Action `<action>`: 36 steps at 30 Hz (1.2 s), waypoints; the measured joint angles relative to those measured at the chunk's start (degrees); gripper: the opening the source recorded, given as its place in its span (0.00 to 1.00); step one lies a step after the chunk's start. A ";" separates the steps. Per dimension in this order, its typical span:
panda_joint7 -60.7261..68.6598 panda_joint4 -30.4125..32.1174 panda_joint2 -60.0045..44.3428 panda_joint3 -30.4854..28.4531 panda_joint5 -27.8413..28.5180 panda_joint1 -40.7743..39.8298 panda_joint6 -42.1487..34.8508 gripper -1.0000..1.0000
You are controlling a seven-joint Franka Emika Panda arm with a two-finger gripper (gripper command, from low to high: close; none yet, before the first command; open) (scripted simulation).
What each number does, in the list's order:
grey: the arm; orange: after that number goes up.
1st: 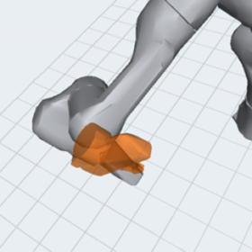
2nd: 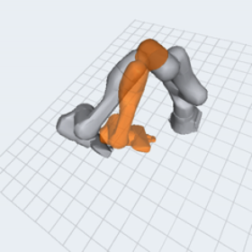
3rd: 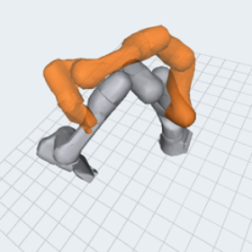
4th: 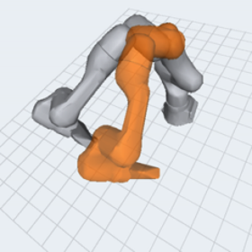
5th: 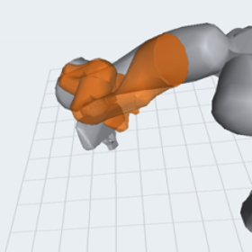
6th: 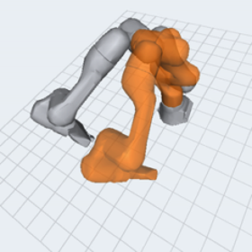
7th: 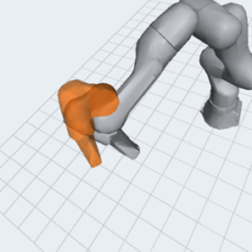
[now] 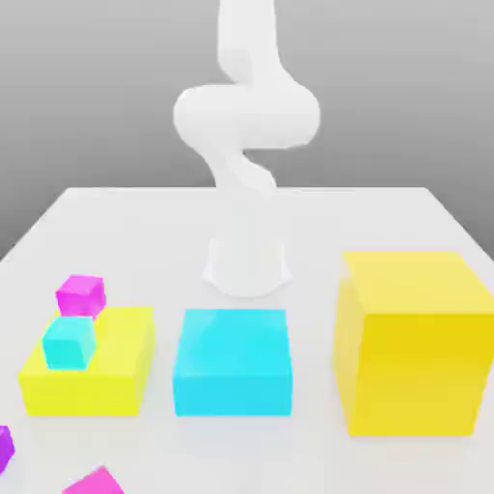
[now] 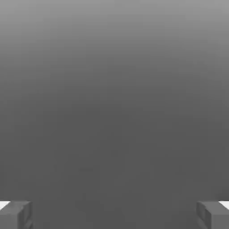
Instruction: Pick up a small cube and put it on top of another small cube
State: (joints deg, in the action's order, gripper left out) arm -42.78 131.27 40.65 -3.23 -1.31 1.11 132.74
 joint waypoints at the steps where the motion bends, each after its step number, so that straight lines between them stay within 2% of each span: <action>1: 1.37 -0.23 -2.23 -1.41 -0.62 0.47 0.40 0.50; 12: 17.44 -2.50 -25.04 -14.76 -9.87 3.17 4.59 0.50; 18: 27.16 -3.82 -37.75 -19.22 -16.31 1.34 6.60 0.50; 25: 36.57 -5.19 -51.90 -20.29 -21.11 -3.90 9.44 0.50; 33: 43.35 -6.27 -66.00 -22.05 -20.57 -9.84 14.27 0.50; 36: 45.96 -7.71 -72.06 -19.42 -23.17 -12.67 18.18 0.50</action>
State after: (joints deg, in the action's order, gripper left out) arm 3.18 123.56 -31.41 -22.65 -24.48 -11.56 150.92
